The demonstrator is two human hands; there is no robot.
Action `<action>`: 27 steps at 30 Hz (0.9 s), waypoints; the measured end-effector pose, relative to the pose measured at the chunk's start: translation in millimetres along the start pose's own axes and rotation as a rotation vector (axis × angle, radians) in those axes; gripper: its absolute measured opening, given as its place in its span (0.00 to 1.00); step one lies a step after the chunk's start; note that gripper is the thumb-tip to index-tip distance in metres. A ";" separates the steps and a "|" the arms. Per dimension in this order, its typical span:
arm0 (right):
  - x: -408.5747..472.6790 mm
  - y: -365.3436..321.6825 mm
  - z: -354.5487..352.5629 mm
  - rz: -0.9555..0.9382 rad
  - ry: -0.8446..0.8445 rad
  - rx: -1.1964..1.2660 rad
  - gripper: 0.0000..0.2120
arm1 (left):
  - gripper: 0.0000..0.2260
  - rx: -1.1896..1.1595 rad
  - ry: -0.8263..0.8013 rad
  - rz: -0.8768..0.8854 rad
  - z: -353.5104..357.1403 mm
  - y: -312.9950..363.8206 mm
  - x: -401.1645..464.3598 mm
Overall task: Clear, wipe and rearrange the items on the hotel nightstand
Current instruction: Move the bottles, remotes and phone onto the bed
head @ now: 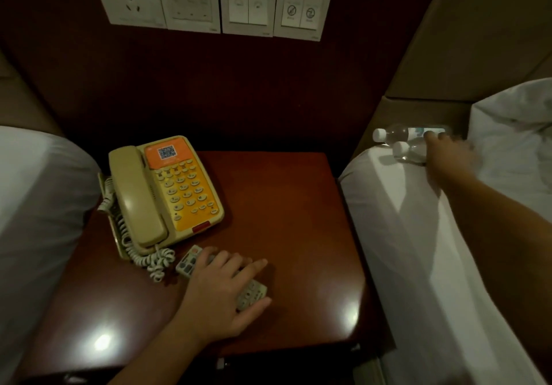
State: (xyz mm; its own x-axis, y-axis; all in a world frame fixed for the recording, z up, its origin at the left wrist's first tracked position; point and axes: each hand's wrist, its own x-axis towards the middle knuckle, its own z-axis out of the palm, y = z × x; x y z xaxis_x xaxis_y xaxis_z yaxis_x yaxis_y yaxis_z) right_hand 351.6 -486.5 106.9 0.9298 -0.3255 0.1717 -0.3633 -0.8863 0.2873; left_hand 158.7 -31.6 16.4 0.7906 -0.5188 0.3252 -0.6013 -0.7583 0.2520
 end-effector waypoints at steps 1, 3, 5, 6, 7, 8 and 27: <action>2.7 0.8 7.4 0.037 -0.002 0.025 0.28 | 0.26 0.005 0.004 -0.004 -0.4 -0.1 0.1; 6.8 1.8 14.8 0.091 0.003 0.068 0.28 | 0.26 0.011 0.013 -0.010 -1.4 -0.2 0.5; 10.0 1.5 16.9 0.130 -0.036 0.107 0.30 | 0.26 0.003 0.019 -0.013 -1.6 -0.8 -0.4; 9.0 -0.7 15.5 0.148 -0.051 0.123 0.31 | 0.26 -0.006 0.016 -0.018 -2.1 -0.2 -0.7; 2.4 -6.4 11.1 0.147 -0.039 0.147 0.31 | 0.26 -0.010 0.010 -0.023 -2.6 0.6 -0.7; -10.1 -17.2 3.5 0.112 0.001 0.182 0.32 | 0.26 -0.007 0.009 -0.028 -3.3 1.3 -0.6; -316.0 -229.1 -63.6 -0.676 -0.082 0.571 0.21 | 0.24 0.016 0.136 -0.368 -26.2 24.2 -35.4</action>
State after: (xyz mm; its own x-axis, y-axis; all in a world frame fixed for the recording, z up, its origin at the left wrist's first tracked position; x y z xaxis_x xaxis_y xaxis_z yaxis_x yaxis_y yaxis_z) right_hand 137.4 -159.7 46.7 0.9439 0.3243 0.0618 0.3299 -0.9192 -0.2149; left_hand 113.1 -21.3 34.9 0.9298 -0.1548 0.3338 -0.2777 -0.8905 0.3604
